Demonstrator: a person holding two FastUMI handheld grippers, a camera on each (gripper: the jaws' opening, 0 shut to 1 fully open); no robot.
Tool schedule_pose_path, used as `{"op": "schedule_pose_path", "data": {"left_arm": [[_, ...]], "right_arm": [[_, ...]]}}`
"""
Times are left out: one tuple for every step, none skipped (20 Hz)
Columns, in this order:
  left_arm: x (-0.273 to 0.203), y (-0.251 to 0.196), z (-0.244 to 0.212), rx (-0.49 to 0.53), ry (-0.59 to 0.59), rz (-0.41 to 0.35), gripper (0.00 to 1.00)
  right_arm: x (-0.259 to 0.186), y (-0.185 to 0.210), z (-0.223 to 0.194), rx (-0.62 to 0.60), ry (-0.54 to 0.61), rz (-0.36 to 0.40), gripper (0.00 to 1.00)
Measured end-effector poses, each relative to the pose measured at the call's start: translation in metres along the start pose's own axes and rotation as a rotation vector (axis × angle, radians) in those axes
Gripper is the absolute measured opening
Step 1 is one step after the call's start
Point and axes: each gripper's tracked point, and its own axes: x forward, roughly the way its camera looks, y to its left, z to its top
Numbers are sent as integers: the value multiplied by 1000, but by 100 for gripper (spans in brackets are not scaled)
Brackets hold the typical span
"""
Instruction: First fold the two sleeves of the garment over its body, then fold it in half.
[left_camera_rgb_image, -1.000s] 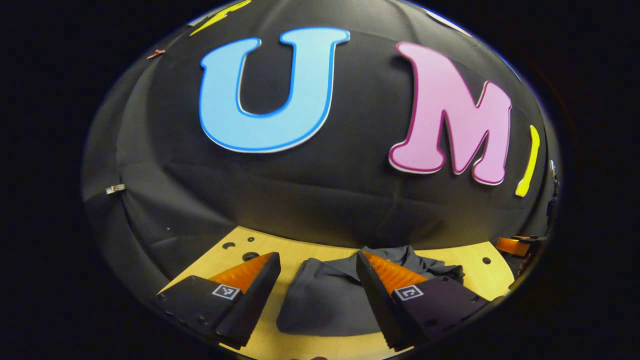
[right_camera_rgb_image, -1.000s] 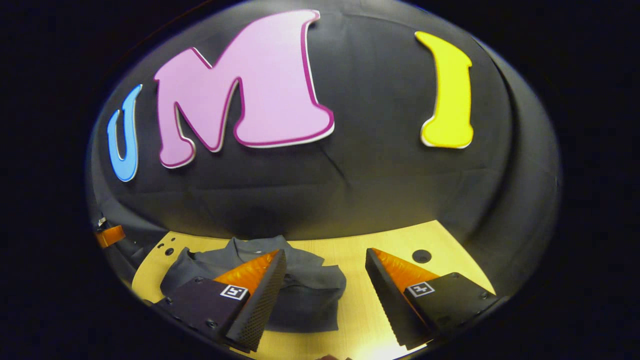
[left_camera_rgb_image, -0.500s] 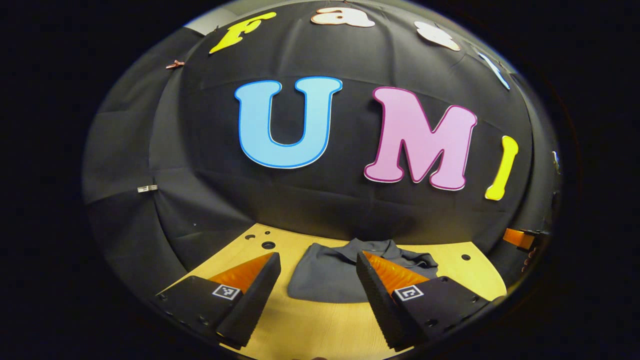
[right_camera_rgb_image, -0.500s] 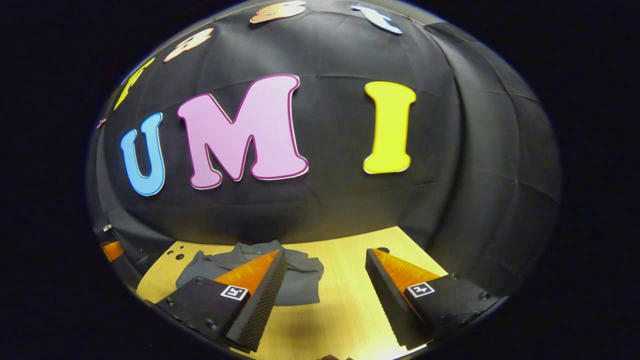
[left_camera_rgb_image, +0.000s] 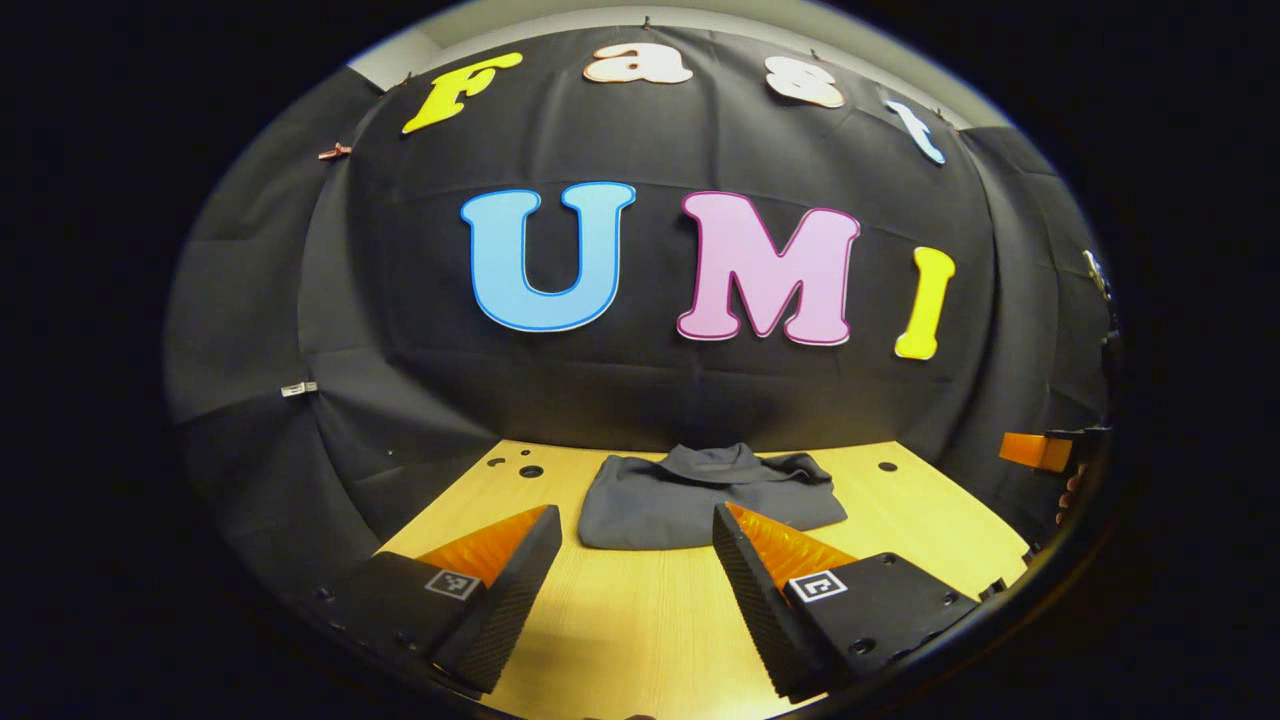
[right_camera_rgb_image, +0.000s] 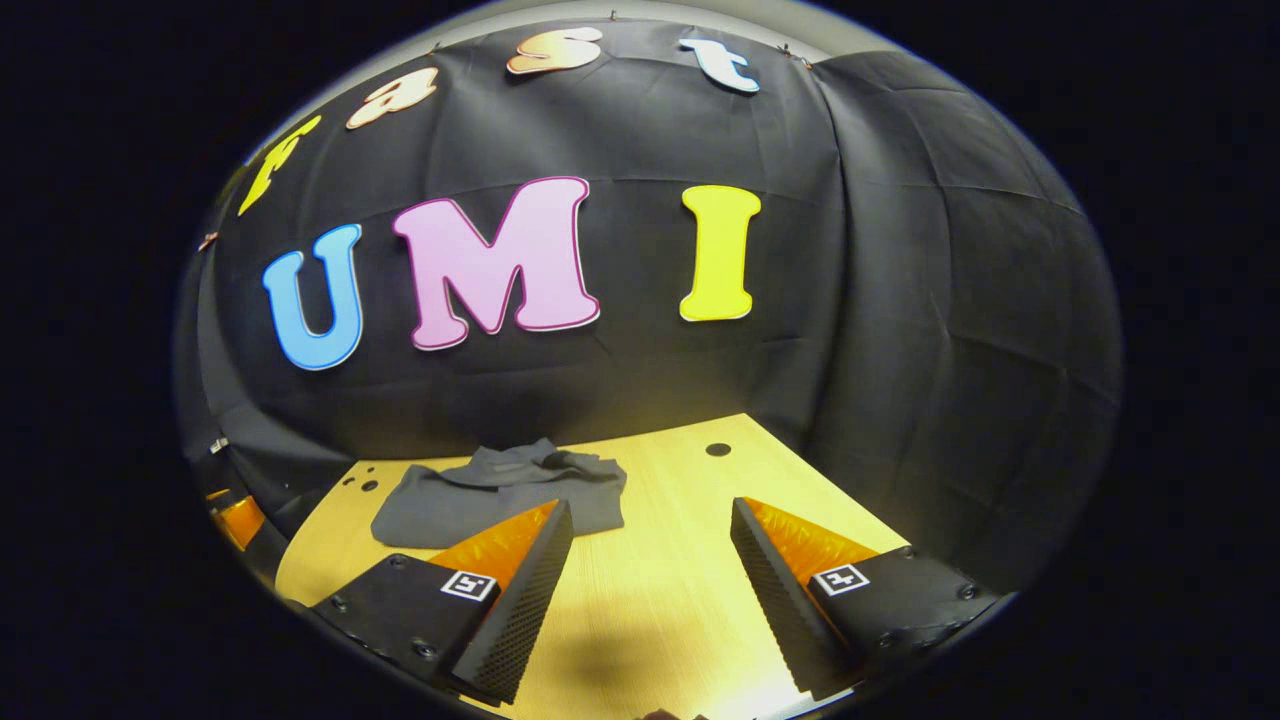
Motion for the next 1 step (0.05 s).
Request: {"op": "schedule_pose_path", "data": {"left_arm": [[-10, -1, -8, -4, 3, -11, 96]], "right_arm": [[-11, 2, -9, -6, 5, -2, 99]]}}
